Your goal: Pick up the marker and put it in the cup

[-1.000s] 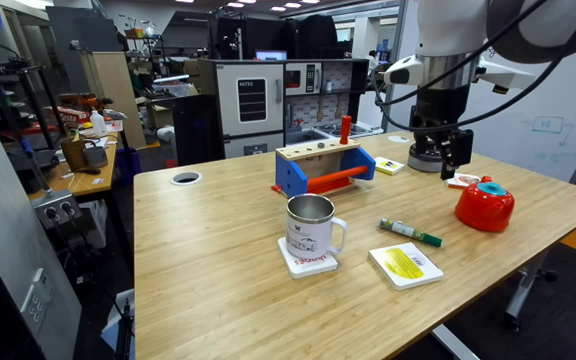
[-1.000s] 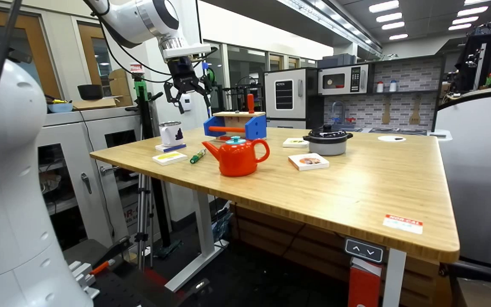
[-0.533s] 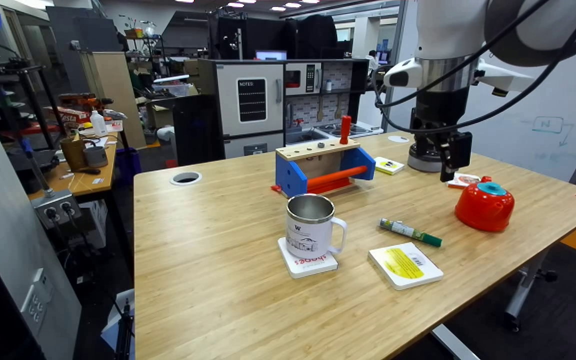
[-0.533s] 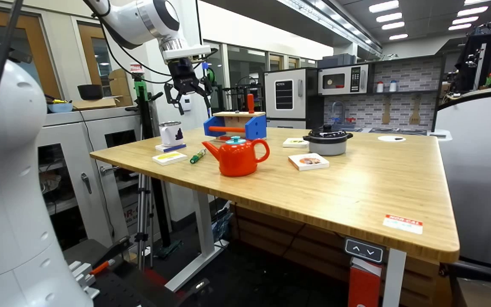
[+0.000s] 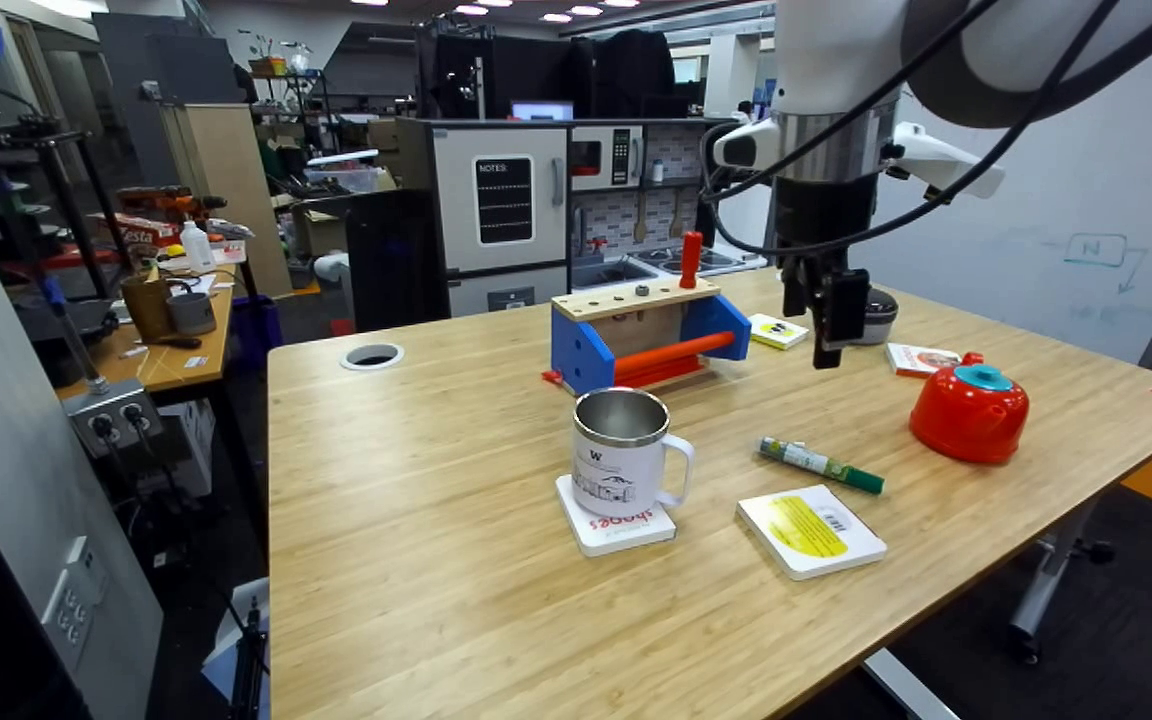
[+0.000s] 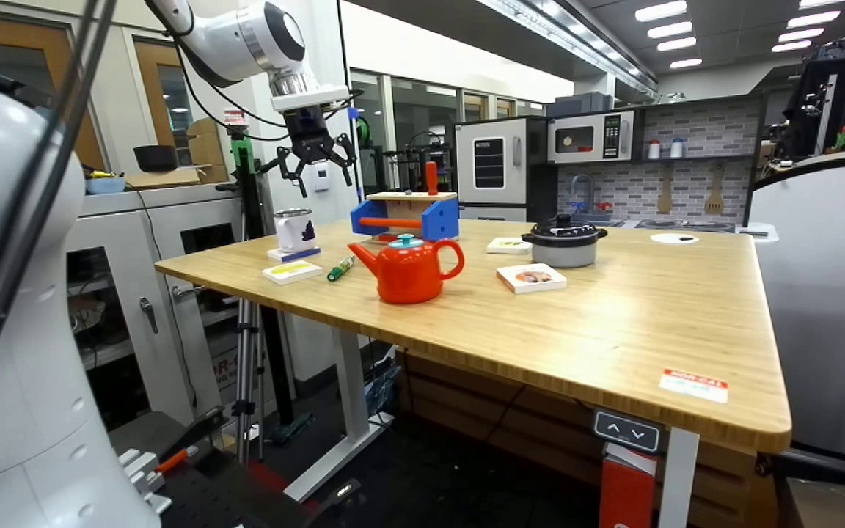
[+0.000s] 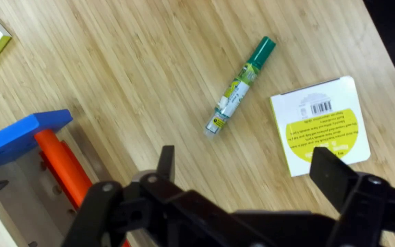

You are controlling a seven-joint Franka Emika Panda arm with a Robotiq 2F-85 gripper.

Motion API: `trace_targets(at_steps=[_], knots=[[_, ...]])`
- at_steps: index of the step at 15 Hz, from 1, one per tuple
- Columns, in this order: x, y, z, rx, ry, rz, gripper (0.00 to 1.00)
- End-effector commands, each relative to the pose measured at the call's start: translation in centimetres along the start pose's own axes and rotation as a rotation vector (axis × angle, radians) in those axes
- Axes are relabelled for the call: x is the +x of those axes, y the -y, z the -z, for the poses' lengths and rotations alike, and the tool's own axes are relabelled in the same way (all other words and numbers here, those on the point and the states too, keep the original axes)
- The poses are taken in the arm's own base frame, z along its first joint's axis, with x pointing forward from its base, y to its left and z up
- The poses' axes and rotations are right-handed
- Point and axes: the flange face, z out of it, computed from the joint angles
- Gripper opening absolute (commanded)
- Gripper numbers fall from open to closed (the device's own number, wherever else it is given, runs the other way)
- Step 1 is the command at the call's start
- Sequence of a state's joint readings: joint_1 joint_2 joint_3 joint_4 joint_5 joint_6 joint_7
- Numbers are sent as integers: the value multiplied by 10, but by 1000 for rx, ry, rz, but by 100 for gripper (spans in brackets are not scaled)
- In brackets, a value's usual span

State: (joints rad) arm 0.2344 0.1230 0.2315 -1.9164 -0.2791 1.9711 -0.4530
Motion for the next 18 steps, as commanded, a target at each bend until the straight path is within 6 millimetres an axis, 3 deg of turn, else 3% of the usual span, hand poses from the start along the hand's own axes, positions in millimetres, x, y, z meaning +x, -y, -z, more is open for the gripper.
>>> trace_targets(at_steps=[1,4,10,18], knots=[[18,-2,3,46,-21,-32,100],[19,-5,-1,66,-25,-70,100],[-2,-17,-14,108,-7,-181,100],[-18,-17,-44,196,12,-260,100]])
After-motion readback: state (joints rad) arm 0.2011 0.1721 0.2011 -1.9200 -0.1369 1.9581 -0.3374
